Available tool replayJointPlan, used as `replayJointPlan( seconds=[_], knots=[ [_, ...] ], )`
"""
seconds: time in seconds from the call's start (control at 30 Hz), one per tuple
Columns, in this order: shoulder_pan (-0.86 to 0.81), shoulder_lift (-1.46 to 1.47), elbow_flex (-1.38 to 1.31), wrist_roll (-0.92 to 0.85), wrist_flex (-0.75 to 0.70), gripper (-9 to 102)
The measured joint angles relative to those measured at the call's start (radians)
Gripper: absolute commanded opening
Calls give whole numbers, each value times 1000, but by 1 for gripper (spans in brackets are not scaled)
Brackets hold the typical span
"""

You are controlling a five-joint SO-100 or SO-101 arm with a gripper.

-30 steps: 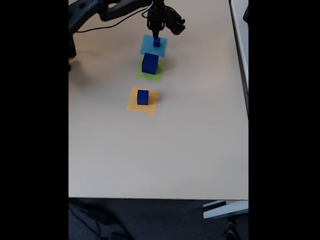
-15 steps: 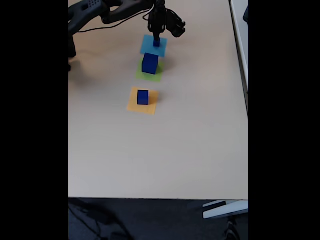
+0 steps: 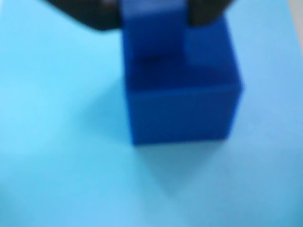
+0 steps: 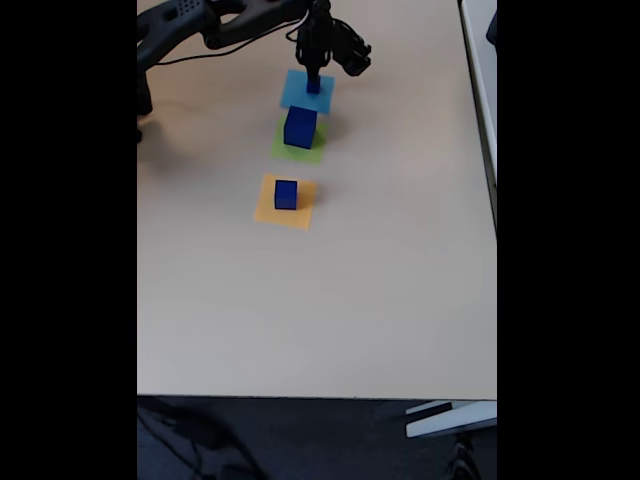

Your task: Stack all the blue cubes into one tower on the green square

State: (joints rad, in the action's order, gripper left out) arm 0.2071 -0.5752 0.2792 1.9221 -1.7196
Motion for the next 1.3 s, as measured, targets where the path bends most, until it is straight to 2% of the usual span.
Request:
replayJointPlan(
  seconds=[1.3],
  knots=[
    [18, 41, -77, 21, -3, 1]
  ],
)
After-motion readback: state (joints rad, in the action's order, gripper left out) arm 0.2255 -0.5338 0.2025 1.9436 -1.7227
